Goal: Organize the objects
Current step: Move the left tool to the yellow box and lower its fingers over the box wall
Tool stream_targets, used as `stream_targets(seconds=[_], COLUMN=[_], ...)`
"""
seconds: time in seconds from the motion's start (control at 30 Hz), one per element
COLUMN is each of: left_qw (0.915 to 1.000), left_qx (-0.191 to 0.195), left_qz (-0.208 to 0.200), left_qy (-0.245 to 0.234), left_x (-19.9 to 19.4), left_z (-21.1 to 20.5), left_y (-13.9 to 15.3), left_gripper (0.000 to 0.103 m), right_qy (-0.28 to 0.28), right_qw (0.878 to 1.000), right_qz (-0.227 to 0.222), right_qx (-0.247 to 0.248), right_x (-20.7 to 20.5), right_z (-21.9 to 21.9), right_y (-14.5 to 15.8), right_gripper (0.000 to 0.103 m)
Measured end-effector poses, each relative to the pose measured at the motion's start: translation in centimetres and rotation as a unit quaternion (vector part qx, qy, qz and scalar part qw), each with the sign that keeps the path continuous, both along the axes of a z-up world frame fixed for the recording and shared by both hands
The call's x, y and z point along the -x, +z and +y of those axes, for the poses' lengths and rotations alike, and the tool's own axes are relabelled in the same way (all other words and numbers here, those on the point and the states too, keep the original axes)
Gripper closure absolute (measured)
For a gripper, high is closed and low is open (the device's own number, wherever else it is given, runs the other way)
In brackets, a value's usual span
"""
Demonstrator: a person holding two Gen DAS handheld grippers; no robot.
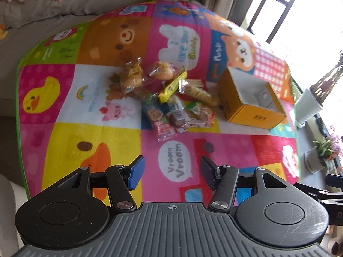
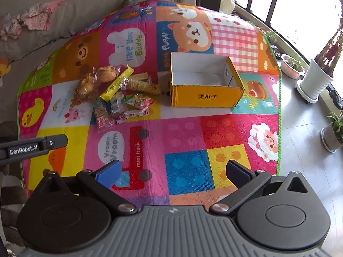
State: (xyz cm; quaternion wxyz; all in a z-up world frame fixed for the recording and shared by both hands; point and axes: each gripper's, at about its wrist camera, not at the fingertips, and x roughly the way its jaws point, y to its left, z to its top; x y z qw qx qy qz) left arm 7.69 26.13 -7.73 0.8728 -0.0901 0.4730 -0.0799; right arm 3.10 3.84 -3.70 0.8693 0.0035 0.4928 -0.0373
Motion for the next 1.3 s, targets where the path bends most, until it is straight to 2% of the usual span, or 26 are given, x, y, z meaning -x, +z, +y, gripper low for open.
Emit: stream_targets(seconds=[0.17,0.23,0.3,0.43,0.57,0.67,0.8,0.93,1.07,1.1,1.17,1.23,1.3], left_qw=[0.9977,0.997,0.9967,0.9944,0.993,0.9981,0.9999,0.9991,0.9941,0.9904,0.9724,0.9426,0.899], left_qx=[-0.068,-0.071,-0.06,-0.07,-0.062,-0.035,-0.009,-0.02,-0.054,-0.065,-0.107,-0.153,-0.199], left_qz=[0.002,0.017,0.02,0.021,0.033,0.007,-0.014,-0.031,-0.042,-0.048,-0.078,-0.109,-0.128], left_qy=[0.004,0.027,0.051,0.075,0.095,0.05,0.001,-0.019,-0.085,-0.112,-0.192,-0.276,-0.369], left_x=[-2.6,-3.8,-4.6,-5.1,-6.2,-7.6,-11.5,-16.1,-20.4,-21.5,-24.1,-26.6,-28.9], left_z=[-4.1,-5.1,-5.6,-6.6,-6.5,-7.8,-11.5,-15.4,-19.5,-20.5,-23.0,-25.3,-27.6], left_y=[-5.0,-6.4,-6.7,-5.9,-5.2,-3.3,-1.3,-1.0,-1.7,-1.8,-2.1,-2.5,-2.9], left_gripper=[0.041,0.041,0.041,0.041,0.042,0.041,0.041,0.041,0.041,0.041,0.041,0.041,0.041], right_qy=[0.029,0.045,0.071,0.125,0.134,0.12,0.066,0.026,-0.001,-0.004,-0.002,0.007,0.014], right_qw=[0.999,0.998,0.996,0.99,0.988,0.991,0.996,0.997,0.998,0.998,0.998,0.999,0.999], right_qz=[0.016,0.024,0.038,0.031,0.034,0.021,0.02,0.02,0.018,0.017,0.012,0.003,-0.009], right_qx=[-0.028,-0.047,-0.048,-0.061,-0.068,-0.059,-0.064,-0.063,-0.062,-0.062,-0.059,-0.047,-0.034], right_x=[-4.5,-6.6,-8.5,-11.0,-12.0,-11.7,-10.4,-9.0,-8.1,-8.0,-7.8,-7.7,-7.7], right_z=[-3.6,-4.8,-5.6,-6.3,-6.9,-7.8,-10.5,-13.4,-15.5,-15.9,-16.6,-17.1,-17.6], right_y=[-5.9,-8.4,-10.1,-11.2,-11.4,-11.1,-10.5,-10.3,-10.7,-10.8,-10.8,-10.6,-10.2], right_gripper=[0.0,0.0,0.0,0.0,0.0,0.0,0.0,0.0,0.0,0.0,0.0,0.0,0.0])
